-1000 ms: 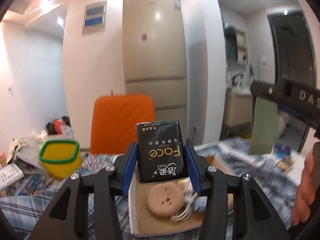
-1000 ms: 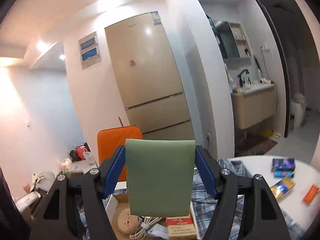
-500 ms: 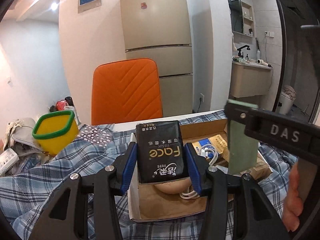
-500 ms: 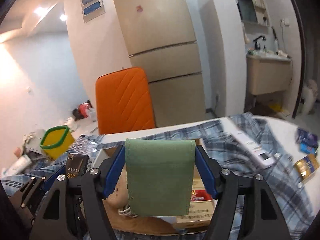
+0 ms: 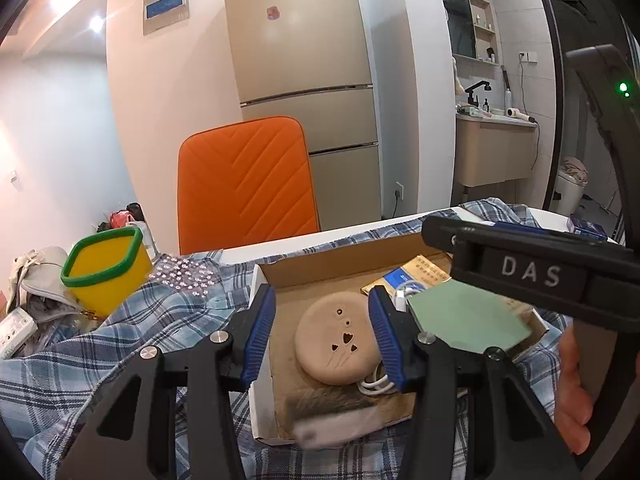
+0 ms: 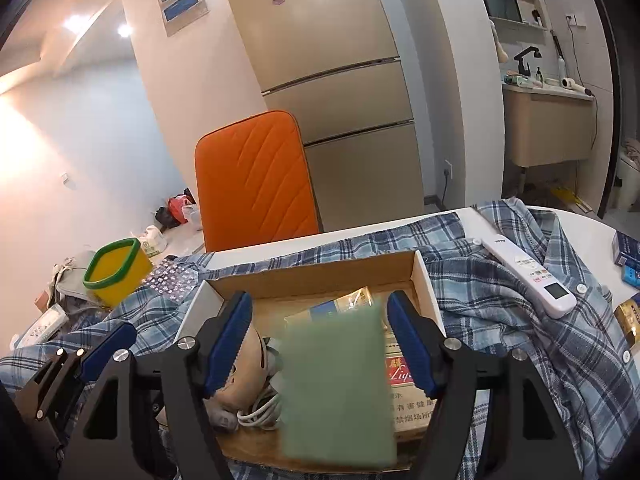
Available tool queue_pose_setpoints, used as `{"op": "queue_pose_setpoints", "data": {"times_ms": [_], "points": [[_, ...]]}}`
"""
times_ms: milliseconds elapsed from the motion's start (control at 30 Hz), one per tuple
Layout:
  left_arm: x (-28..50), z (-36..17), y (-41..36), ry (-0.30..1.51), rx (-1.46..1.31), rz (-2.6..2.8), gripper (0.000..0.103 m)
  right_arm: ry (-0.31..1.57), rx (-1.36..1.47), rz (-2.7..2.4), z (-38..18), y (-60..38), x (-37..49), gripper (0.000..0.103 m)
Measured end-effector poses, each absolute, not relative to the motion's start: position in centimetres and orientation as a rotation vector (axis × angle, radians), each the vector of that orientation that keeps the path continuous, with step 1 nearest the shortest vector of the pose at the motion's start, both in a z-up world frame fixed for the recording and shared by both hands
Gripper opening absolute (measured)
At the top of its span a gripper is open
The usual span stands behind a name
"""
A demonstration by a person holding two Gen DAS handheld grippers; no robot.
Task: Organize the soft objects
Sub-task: 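Carry the tissue pack and green card over the box and release both inside, then withdraw both grippers from the box and hold above the bed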
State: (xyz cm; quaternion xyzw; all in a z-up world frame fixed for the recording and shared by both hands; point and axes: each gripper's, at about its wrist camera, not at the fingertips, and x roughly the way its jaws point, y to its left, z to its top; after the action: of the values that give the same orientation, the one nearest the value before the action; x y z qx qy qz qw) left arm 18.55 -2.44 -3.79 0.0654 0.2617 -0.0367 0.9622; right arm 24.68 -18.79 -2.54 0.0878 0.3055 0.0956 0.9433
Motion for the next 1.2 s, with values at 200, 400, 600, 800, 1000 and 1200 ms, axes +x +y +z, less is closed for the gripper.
{"op": "queue_pose_setpoints", "data": {"times_ms": [200, 400, 600, 800, 1000, 1200], "points": [[18.0, -3.6, -1.8, 0.479, 0.099, -0.068, 0.098, 0.588, 0.184, 0.176, -2.0, -19.2, 24.3, 0.086], [17.1, -2.7, -1.5, 0.422, 0.09, -0.073, 0.099, 0.502, 0.171, 0.138, -0.1, -20.0, 23.0, 0.086], [13.3, 0.6, -1.0, 0.259, 0.066, -0.056, 0.099, 0.344, 0.06, 0.064, 3.7, -19.9, 19.0, 0.086], [7.9, 4.3, -0.5, 0.11, 0.043, -0.076, 0.101, 0.181, 0.037, 0.048, 7.9, -20.5, 12.7, 0.095], [4.4, 5.7, 0.6, 0.039, 0.019, -0.093, 0.103, 0.054, -0.03, 0.05, 9.4, -20.8, 7.1, 0.103], [2.5, 4.8, 2.2, 0.027, -0.029, -0.113, 0.103, 0.026, 0.007, 0.029, 9.0, -22.3, 3.5, 0.103]]}}
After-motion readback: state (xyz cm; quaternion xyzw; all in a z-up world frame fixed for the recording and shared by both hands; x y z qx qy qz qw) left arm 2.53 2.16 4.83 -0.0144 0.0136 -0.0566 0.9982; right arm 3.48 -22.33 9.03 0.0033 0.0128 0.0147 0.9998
